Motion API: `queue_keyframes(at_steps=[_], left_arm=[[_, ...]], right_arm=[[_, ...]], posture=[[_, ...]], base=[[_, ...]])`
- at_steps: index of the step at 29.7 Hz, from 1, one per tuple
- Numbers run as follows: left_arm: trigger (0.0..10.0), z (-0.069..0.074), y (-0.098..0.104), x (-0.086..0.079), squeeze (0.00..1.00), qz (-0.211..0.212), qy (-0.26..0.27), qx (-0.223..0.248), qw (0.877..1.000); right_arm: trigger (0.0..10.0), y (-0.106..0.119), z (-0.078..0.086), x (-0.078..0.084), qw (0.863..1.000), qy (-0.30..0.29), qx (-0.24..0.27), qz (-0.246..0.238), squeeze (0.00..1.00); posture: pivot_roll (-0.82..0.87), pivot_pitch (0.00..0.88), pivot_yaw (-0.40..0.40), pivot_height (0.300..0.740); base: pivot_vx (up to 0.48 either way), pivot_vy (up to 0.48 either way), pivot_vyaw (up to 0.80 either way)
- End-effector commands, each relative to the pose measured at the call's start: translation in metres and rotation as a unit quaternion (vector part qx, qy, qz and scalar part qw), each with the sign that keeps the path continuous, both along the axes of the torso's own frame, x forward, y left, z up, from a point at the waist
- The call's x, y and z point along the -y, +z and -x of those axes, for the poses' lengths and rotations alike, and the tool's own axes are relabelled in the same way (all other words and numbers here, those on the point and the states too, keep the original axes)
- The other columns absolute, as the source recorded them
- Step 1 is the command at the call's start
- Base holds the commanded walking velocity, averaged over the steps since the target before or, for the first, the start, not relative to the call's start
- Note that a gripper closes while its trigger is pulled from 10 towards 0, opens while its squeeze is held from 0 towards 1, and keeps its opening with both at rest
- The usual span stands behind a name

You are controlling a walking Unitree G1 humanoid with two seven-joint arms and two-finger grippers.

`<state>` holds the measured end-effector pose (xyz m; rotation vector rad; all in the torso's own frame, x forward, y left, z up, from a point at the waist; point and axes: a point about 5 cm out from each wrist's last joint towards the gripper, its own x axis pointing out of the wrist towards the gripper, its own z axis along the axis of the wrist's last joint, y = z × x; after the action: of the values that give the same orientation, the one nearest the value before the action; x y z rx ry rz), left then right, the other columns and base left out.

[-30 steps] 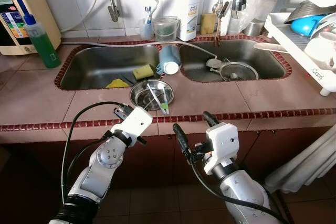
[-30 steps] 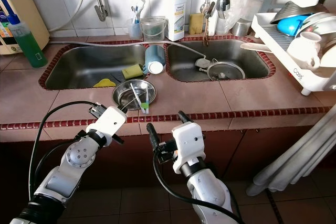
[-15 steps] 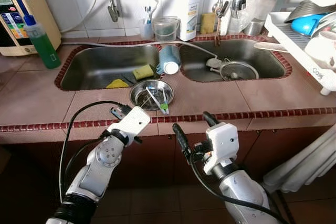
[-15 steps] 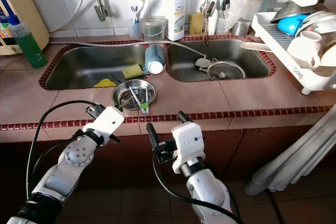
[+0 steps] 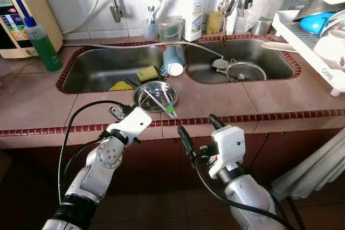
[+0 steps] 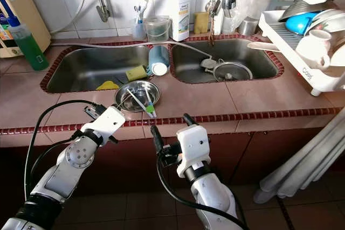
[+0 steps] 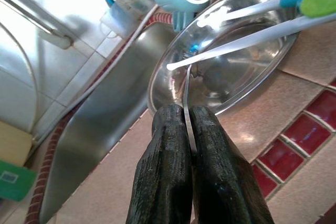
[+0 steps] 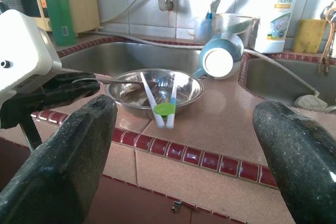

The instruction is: Kitchen organization

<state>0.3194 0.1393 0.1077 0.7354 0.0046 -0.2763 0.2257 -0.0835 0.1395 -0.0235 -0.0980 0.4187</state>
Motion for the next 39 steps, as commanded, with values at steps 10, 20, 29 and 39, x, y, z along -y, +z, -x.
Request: queue_keyframes(at_steps=[10, 20, 29, 39], left_arm=[[10.0, -0.002, 0.001, -0.002, 0.00, -0.014, 0.001, 0.001, 1.000], [10.0, 0.000, 0.001, -0.002, 0.00, -0.029, -0.004, 0.009, 1.000], [10.0, -0.001, 0.001, -0.010, 0.00, -0.049, 0.000, 0.016, 0.999], [10.0, -0.004, 0.003, -0.014, 0.00, -0.046, 0.007, 0.019, 0.999]], right_arm=[[10.0, 0.005, 0.001, -0.004, 1.000, 0.006, 0.009, -0.006, 0.00], [10.0, 0.005, 0.002, -0.004, 1.000, 0.005, 0.007, -0.006, 0.00], [10.0, 0.004, 0.002, -0.004, 1.000, 0.008, 0.005, -0.008, 0.00], [10.0, 0.005, 0.002, -0.005, 1.000, 0.007, 0.005, -0.010, 0.00]], posture=[[-0.25, 0.020, 0.089, 0.740], [-0.25, 0.022, 0.087, 0.740], [-0.25, 0.024, 0.086, 0.740], [-0.25, 0.025, 0.087, 0.740]], base=[[0.000, 0.000, 0.00], [0.000, 0.000, 0.00], [0.000, 0.000, 0.00], [0.000, 0.000, 0.00]])
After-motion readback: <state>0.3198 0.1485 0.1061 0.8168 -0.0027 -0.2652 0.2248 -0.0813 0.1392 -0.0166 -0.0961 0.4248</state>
